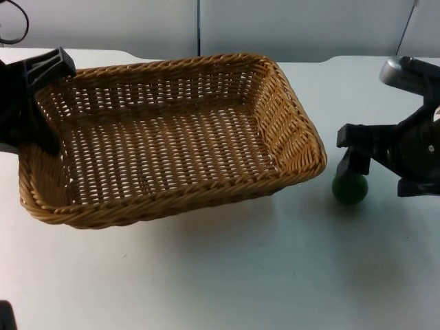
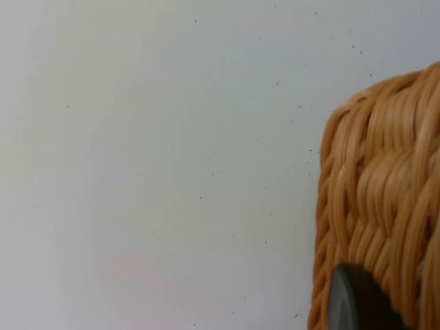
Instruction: Pick up the basket with the left hand and place the ball into the basket with the right hand.
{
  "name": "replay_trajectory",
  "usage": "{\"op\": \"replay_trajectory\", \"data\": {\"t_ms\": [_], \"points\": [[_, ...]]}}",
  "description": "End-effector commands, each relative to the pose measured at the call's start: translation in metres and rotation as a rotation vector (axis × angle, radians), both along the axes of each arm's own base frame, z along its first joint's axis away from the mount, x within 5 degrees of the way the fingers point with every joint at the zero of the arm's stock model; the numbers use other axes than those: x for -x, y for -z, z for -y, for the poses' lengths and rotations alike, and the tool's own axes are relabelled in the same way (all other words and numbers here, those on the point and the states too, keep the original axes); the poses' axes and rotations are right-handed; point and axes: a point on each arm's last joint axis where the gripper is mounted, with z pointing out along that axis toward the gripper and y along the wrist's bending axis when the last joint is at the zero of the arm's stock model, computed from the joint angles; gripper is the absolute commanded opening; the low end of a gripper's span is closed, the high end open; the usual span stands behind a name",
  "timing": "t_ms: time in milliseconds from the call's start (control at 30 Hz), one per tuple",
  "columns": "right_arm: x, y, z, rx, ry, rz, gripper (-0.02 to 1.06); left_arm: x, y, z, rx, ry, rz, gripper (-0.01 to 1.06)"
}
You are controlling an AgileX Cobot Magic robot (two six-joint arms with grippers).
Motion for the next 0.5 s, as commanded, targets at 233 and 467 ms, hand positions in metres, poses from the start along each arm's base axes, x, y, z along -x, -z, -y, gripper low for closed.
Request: {"op": "replay_trajectory", "data": {"t_ms": [233, 467], "points": [[-0.018, 0.006, -0.004, 0.002, -0.014, 0.052, 0.78, -0.003, -0.007, 0.0, 0.015, -0.042, 0.051, 0.0], [-0.03, 0.008, -0.008, 0.022, -0.041, 0.022, 0.78, -0.004, -0.007, -0.001, 0.011, -0.047, 0.061, 0.0]]}}
